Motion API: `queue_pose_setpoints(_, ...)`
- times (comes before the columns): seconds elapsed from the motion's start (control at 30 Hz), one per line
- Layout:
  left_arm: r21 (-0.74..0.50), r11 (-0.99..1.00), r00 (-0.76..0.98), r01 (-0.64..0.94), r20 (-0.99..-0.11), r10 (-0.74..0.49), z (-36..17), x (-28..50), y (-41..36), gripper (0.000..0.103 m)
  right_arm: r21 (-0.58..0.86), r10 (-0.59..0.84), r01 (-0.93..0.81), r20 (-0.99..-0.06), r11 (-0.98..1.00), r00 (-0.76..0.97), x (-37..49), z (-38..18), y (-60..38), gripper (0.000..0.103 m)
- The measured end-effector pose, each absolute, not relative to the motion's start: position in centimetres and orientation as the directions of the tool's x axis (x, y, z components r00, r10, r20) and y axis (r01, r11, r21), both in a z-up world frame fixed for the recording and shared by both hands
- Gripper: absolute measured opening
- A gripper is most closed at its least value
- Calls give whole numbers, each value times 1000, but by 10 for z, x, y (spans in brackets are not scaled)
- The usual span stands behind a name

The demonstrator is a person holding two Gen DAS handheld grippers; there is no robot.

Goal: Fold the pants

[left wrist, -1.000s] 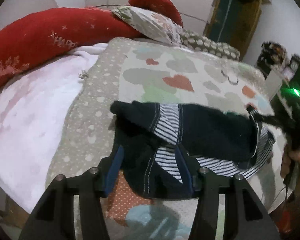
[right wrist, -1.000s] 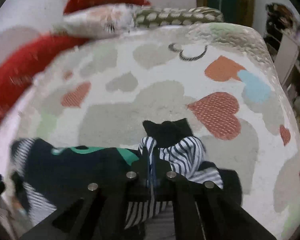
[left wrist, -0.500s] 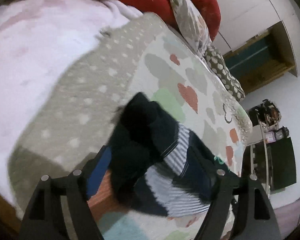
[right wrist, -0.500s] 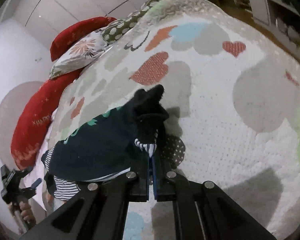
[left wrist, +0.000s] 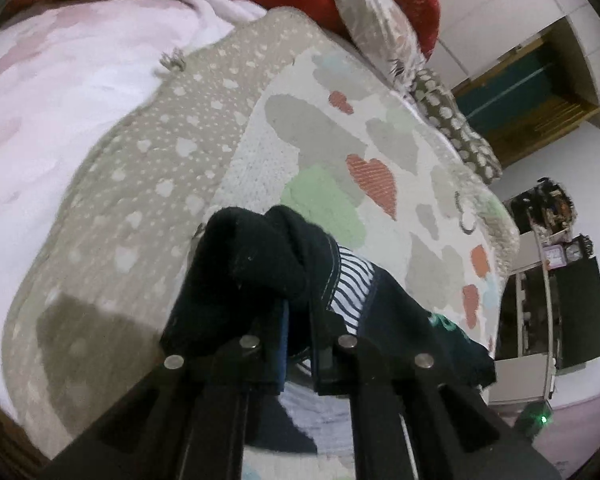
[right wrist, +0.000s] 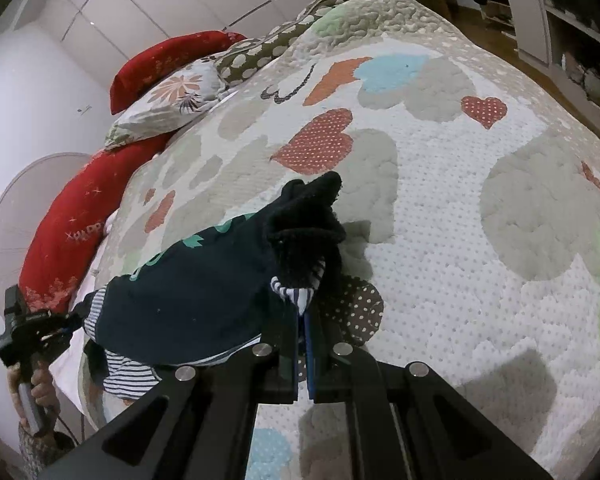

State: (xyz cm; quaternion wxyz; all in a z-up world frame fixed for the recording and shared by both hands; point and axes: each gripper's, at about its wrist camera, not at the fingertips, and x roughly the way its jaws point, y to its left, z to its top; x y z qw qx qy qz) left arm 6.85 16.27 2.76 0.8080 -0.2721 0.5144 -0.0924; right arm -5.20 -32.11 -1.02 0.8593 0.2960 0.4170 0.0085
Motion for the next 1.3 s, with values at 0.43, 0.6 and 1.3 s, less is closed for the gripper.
queue_pose_setpoints(0.43, -481, 850, 435, -215, -826, -357, -16, 27, 176, 11, 599, 326, 233, -674, 766, 663, -70, -20, -338, 8)
queue_pose_setpoints(0.6, -537, 824, 473, -183, -782, -405, -6, 12, 185, 21, 586, 225, 262, -627, 767, 746, -85, 7, -362, 71)
queue_pose_setpoints(1.3, -458, 889, 564, -12, -737, -372, 73, 5, 125, 38, 611, 285, 274, -659, 742, 696, -31, -8, -372, 13)
